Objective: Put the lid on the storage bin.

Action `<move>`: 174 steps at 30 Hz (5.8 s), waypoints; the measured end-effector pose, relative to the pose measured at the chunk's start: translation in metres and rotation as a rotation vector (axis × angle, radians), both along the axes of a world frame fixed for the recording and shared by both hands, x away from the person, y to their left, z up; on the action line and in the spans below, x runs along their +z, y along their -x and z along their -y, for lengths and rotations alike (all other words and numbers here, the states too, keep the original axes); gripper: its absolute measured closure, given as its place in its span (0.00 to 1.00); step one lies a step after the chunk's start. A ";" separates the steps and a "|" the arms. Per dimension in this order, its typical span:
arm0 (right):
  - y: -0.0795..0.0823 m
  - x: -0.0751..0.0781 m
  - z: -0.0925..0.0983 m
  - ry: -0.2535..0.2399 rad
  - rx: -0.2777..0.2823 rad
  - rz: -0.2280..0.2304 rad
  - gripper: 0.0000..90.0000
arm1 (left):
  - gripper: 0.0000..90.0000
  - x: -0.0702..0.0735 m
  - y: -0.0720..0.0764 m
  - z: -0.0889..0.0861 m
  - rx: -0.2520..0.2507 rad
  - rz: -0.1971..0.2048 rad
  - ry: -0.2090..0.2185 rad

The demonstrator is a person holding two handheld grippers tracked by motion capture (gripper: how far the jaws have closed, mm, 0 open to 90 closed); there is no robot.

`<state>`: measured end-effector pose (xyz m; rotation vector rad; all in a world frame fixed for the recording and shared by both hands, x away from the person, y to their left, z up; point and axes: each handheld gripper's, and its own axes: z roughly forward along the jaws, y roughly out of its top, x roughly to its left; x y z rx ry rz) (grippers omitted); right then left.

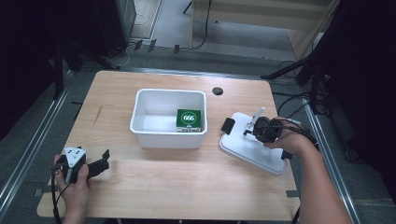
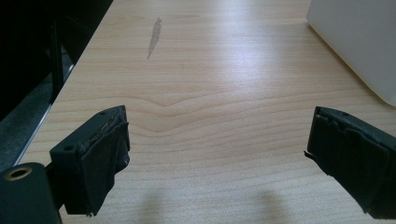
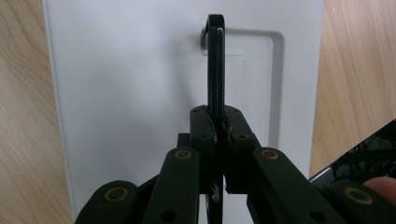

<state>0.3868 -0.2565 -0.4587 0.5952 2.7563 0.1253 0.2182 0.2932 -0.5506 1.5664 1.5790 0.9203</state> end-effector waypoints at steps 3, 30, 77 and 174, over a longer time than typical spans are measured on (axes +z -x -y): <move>0.001 0.001 0.003 0.000 0.013 -0.003 0.95 | 0.07 0.000 0.000 0.000 0.000 0.000 0.000; 0.003 0.078 -0.006 -0.037 0.143 0.091 0.95 | 0.07 0.000 0.000 0.001 0.003 -0.001 -0.007; -0.012 0.140 -0.139 -0.049 0.370 0.113 0.95 | 0.07 0.000 0.000 -0.001 0.003 0.003 0.017; -0.014 0.125 -0.235 -0.042 0.395 0.061 0.00 | 0.07 0.000 -0.001 -0.004 -0.005 0.003 0.040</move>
